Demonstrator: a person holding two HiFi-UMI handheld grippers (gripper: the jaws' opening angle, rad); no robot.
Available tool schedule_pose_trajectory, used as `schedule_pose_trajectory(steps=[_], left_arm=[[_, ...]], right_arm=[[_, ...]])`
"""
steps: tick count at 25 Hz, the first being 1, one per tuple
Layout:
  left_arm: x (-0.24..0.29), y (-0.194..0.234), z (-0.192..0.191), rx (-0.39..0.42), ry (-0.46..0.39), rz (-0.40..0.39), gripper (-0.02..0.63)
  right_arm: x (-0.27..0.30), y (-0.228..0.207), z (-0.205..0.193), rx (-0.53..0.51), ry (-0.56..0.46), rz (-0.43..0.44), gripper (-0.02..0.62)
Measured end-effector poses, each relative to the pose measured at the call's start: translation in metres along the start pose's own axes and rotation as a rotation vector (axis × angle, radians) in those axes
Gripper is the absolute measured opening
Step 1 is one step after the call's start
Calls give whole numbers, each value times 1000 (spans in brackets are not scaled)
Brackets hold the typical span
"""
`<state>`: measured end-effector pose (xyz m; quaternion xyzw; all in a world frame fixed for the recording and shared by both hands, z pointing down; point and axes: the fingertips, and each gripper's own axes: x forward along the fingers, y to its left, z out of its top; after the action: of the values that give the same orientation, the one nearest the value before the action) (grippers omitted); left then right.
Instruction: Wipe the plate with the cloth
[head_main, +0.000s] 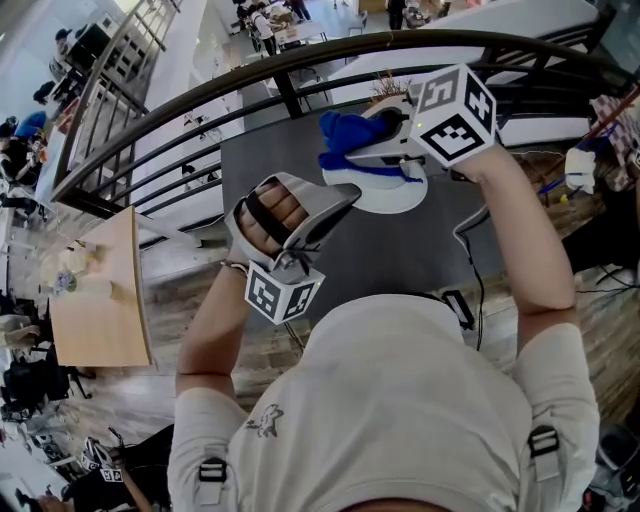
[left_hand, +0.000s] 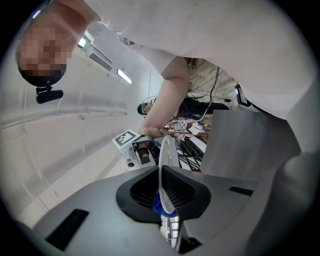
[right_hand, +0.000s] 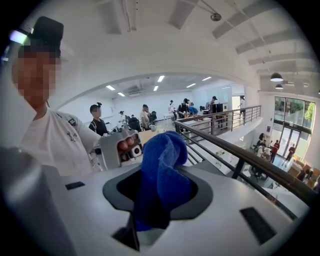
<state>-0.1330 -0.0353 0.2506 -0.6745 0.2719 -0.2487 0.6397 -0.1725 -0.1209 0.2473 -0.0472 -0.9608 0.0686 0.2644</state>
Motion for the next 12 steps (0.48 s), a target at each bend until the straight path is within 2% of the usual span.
schedule_pose_trajectory(steps=[3,5,12], left_arm=[[1,-4,-5,3,20,-1,23],[2,-5,-10,-11,33,-5,23],[2,-15,-37,-81,75,-22,23]], right_arm=[[-2,31,7,-20,-46,85,132],[-7,44,6,-28,-69,106,132],[-19,47,-13,17,-117,66,132]])
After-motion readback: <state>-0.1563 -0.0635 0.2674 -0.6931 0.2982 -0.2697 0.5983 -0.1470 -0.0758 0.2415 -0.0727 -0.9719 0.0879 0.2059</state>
